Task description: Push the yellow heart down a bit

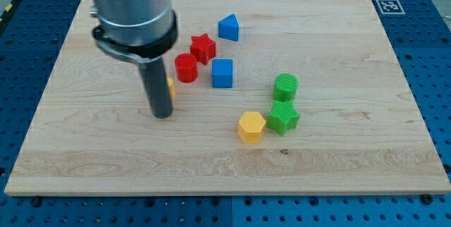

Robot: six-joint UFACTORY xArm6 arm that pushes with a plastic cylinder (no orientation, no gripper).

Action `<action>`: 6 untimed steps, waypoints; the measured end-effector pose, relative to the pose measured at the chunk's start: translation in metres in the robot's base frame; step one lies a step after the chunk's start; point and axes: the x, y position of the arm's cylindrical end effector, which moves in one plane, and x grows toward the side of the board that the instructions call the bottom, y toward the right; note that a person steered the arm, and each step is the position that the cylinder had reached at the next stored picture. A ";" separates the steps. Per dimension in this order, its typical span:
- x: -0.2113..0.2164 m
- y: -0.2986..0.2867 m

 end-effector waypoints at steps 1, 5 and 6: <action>-0.032 -0.013; -0.098 -0.075; -0.092 -0.046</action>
